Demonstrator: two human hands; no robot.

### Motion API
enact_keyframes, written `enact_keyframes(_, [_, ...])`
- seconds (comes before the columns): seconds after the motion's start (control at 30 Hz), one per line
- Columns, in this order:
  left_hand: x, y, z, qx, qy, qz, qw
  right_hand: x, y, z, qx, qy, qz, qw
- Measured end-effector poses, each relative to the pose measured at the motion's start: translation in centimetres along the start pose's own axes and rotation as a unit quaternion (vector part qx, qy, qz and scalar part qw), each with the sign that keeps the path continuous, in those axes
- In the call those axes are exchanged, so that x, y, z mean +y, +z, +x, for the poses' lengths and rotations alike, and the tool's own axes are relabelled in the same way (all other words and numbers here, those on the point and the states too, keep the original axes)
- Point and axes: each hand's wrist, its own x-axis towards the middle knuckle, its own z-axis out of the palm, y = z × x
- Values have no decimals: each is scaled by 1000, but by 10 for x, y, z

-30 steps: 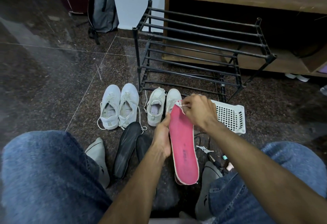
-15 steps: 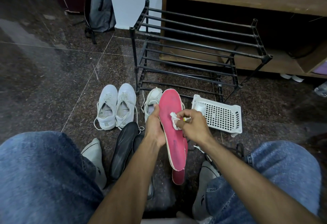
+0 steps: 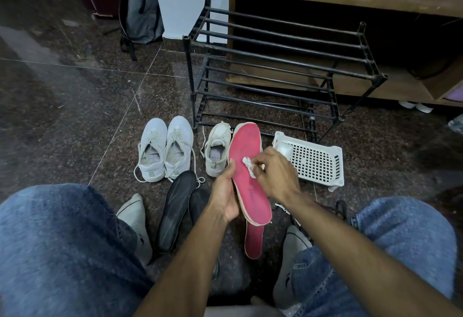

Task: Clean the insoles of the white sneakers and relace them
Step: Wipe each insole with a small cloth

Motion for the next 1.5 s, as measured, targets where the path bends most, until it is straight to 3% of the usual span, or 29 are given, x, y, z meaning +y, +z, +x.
enact_keyframes(0.2, [1,-10,11,56,-23,-6,998,-16,1,-31,-143,-133,-59,979])
enact_keyframes(0.4, [-7,0,1,34,-13,60,998,-11,-8,13,2,-34,-23,999])
enact_keyframes(0.57, [-1,3,-3,21,0,105,994,0,-24,43,72,39,-39,996])
enact_keyframes(0.77, [3,9,-2,9,12,86,996,-13,-14,14,-49,-115,-20,992])
enact_keyframes(0.97, [2,13,-9,6,-8,154,988,-5,-22,37,58,15,-6,998])
enact_keyframes(1.17, [3,17,-4,29,13,168,985,-18,-21,12,-27,-87,19,996])
enact_keyframes(1.37, [-2,13,-5,43,4,249,967,-6,-30,35,46,-6,-21,999])
enact_keyframes(1.5, [0,18,-7,50,19,238,970,-14,-28,21,-14,-79,-1,997])
